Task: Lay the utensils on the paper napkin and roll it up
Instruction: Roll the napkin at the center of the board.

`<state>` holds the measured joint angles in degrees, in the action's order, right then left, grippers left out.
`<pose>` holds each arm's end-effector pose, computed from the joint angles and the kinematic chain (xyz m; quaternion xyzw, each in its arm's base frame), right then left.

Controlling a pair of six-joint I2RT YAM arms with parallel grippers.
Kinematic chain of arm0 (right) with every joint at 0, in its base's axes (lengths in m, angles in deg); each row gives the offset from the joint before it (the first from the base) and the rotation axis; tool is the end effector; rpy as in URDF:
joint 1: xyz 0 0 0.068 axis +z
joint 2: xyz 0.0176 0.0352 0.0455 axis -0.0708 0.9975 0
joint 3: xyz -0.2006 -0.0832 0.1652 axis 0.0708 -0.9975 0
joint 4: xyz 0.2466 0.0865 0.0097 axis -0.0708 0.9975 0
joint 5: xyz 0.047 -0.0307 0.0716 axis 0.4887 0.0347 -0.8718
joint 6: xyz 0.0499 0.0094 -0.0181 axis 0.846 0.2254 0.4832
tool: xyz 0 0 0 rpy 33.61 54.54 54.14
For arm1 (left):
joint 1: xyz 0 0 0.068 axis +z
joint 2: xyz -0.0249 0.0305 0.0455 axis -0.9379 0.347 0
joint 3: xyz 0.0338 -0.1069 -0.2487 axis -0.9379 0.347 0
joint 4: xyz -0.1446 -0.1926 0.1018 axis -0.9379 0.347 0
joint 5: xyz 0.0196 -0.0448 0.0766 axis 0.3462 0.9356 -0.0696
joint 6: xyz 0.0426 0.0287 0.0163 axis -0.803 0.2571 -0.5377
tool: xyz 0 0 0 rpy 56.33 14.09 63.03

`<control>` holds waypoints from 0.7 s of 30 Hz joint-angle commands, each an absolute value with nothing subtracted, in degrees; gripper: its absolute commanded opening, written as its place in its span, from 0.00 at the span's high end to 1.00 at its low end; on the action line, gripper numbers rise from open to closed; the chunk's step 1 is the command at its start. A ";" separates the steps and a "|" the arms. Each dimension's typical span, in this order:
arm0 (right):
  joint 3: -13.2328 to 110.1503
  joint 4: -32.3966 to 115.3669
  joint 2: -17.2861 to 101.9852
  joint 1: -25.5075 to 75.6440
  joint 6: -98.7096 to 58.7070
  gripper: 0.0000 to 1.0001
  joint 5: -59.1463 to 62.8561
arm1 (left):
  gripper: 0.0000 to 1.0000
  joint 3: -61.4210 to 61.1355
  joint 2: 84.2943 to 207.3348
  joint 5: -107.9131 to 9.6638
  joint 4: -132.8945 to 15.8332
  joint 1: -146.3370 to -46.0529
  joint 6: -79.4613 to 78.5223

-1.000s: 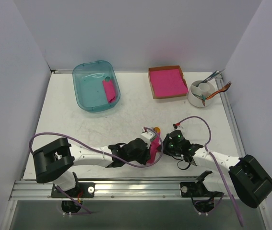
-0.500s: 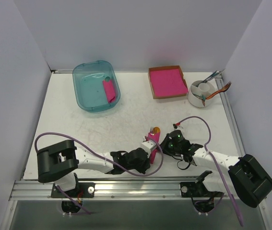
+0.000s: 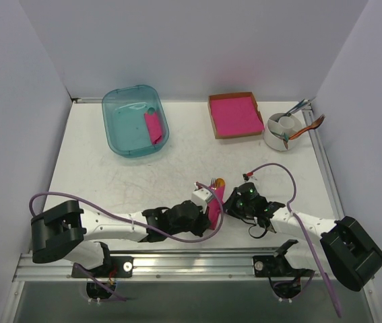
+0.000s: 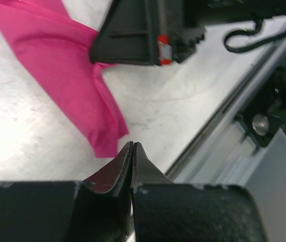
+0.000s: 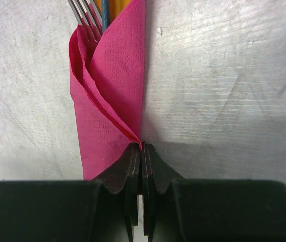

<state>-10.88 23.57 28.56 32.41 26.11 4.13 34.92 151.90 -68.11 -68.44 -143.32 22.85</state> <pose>0.1670 0.1275 0.1437 0.1041 0.8747 0.3610 0.3061 0.0881 -0.2764 0.1878 0.2467 0.8380 -0.3417 0.3468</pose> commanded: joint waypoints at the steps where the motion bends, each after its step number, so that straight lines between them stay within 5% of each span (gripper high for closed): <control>1: -11.09 27.79 29.65 32.68 25.92 1.00 5.98 | 0.94 31.61 151.18 -68.37 -66.89 -140.11 20.04; 21: -11.18 28.67 28.51 32.68 26.18 1.00 6.15 | 0.97 34.85 160.75 -62.66 -74.71 -140.18 20.03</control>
